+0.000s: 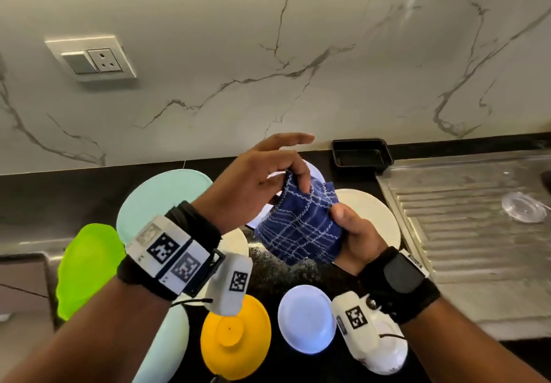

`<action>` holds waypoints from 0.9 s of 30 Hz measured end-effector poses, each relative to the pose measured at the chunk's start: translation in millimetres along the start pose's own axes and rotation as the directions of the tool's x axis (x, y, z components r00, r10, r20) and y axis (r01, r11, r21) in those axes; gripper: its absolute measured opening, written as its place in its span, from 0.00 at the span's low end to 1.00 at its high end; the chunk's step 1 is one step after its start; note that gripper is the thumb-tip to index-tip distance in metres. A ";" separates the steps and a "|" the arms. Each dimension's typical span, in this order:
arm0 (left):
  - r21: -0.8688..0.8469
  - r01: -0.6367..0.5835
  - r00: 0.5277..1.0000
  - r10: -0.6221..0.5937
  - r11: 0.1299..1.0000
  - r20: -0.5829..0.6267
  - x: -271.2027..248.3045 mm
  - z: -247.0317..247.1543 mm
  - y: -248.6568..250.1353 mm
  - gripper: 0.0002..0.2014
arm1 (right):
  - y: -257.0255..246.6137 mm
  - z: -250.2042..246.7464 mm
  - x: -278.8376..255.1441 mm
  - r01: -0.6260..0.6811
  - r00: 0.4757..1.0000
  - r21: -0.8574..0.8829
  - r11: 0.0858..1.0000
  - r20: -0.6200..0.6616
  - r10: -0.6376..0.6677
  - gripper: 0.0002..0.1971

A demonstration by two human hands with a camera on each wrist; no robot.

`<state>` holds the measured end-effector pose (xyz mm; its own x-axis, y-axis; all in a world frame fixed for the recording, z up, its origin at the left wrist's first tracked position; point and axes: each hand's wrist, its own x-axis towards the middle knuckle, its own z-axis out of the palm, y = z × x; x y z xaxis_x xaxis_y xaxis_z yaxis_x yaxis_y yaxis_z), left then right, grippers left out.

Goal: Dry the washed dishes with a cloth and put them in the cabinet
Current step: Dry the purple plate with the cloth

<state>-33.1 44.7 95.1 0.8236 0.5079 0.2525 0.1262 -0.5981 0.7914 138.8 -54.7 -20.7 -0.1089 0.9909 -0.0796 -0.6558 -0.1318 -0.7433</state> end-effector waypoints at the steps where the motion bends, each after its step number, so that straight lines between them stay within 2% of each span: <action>1: -0.027 0.015 1.000 -0.014 1.000 0.014 -0.3 2.4 -3.6 0.23 | -1.3 2.6 -1.6 0.023 1.000 -0.008 1.000 -0.020 -0.023 0.39; 5: -0.094 0.117 0.993 -0.118 0.989 -0.004 -0.2 12.5 -30.6 0.16 | -9.7 3.4 -8.9 0.057 0.979 -0.053 0.997 -0.190 -0.067 0.24; 7: -0.093 0.246 0.963 -0.254 0.965 -0.087 -2.5 18.1 -55.0 0.14 | -13.1 -2.7 -13.1 0.064 0.955 -0.081 0.995 -0.284 -0.085 0.19; 8: -0.134 0.368 0.913 -0.385 0.920 -0.132 -4.7 20.7 -68.8 0.13 | -15.1 -6.7 -15.6 0.073 0.942 -0.077 0.994 -0.322 -0.094 0.18; 9: -0.194 0.488 0.836 -0.520 0.851 -0.174 -7.8 23.9 -86.7 0.13 | -17.5 -10.3 -18.6 0.079 0.931 -0.064 0.995 -0.351 -0.097 0.18; 10: -0.246 0.607 0.734 -0.652 0.756 -0.190 -11.7 27.6 -103.0 0.14 | -19.6 -14.5 -21.4 0.082 0.922 -0.052 0.995 -0.374 -0.095 0.18; 11: -0.283 0.685 0.641 -0.740 0.672 -0.204 -14.8 32.6 -119.0 0.17 | -22.1 -18.6 -24.3 0.084 0.912 -0.043 0.996 -0.399 -0.094 0.18; 13: -0.365 0.759 0.508 -0.841 0.540 -0.186 -20.6 45.0 -142.8 0.24 | -25.7 -26.8 -27.6 0.084 0.893 -0.038 0.996 -0.441 -0.092 0.18; 18: -0.669 0.709 0.278 -0.960 0.224 -0.027 -21.7 70.2 -159.5 0.24 | -30.6 -45.6 -33.4 0.082 0.834 -0.053 0.995 -0.542 -0.098 0.19; 22: -0.803 0.592 0.192 -0.980 0.069 0.058 -17.7 77.7 -175.6 0.32 | -27.6 -53.4 -40.1 0.048 0.801 -0.074 0.996 -0.593 -0.082 0.18; 27: -0.890 0.454 0.145 -0.983 -0.036 0.114 -7.1 84.0 -188.9 0.36 | -25.9 -57.1 -46.9 0.022 0.780 -0.076 0.997 -0.622 -0.065 0.17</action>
<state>-16.4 102.0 -102.9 0.0583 0.5910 -0.8046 -0.1229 0.8041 0.5817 203.6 -96.1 -35.6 0.4221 0.7996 -0.4272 -0.5997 -0.1071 -0.7930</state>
